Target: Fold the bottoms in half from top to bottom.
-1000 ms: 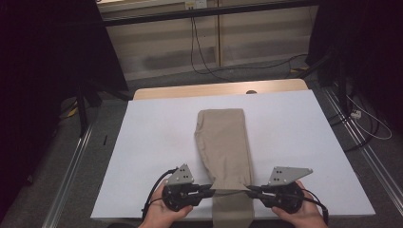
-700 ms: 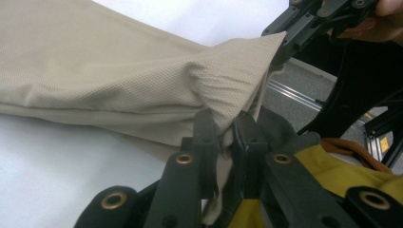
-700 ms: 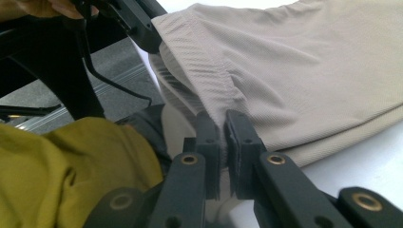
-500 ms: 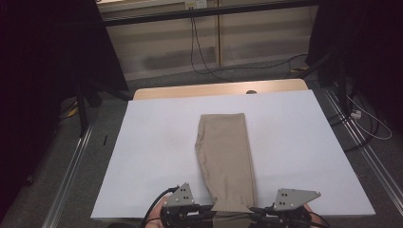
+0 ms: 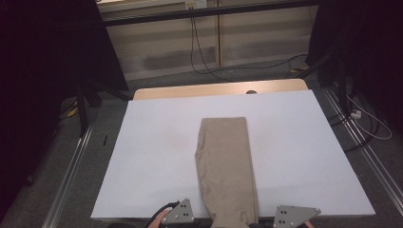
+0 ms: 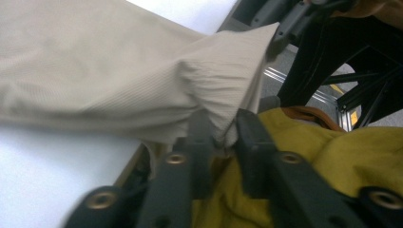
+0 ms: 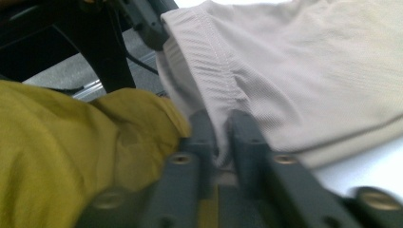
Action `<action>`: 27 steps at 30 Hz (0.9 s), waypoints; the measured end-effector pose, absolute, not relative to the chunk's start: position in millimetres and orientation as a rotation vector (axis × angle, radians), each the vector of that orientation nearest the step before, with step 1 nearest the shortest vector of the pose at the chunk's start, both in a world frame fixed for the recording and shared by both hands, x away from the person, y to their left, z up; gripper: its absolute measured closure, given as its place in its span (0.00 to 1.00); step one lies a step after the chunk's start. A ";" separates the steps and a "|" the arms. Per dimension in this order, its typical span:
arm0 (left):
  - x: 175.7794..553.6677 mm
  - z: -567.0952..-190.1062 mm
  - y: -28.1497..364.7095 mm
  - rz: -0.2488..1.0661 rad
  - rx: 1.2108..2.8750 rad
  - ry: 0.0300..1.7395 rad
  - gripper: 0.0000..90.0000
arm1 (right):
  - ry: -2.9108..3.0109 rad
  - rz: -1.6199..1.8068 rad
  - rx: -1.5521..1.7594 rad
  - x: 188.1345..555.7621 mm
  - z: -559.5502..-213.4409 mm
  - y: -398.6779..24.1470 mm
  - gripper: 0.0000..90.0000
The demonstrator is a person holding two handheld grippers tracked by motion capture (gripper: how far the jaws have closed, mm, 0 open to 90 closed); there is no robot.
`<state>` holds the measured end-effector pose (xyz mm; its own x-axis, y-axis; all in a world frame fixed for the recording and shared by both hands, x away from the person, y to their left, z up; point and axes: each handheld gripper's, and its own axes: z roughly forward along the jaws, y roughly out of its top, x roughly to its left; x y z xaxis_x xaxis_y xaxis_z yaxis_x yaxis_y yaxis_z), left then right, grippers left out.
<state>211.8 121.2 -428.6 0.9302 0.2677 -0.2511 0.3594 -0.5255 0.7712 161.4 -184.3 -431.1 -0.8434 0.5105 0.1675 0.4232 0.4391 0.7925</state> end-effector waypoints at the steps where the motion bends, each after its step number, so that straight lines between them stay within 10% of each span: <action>1: 214.1 -428.6 121.1 -0.112 2.155 0.443 0.71 | 2.574 1.379 0.853 163.6 -431.2 -185.3 0.67; 15: 266.0 -430.6 113.5 0.196 2.117 0.558 0.23 | 2.416 1.313 0.975 209.1 -435.2 -191.3 0.39; 27: 359.0 -428.2 110.7 0.302 2.018 0.720 0.14 | 2.318 1.269 1.040 295.7 -426.8 -201.1 0.34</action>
<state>359.0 110.7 -428.2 0.7971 0.5994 -0.0728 0.3679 -0.3865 0.8457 295.7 -201.1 -426.8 -0.6928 0.7170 0.0772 0.4513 0.3475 0.8220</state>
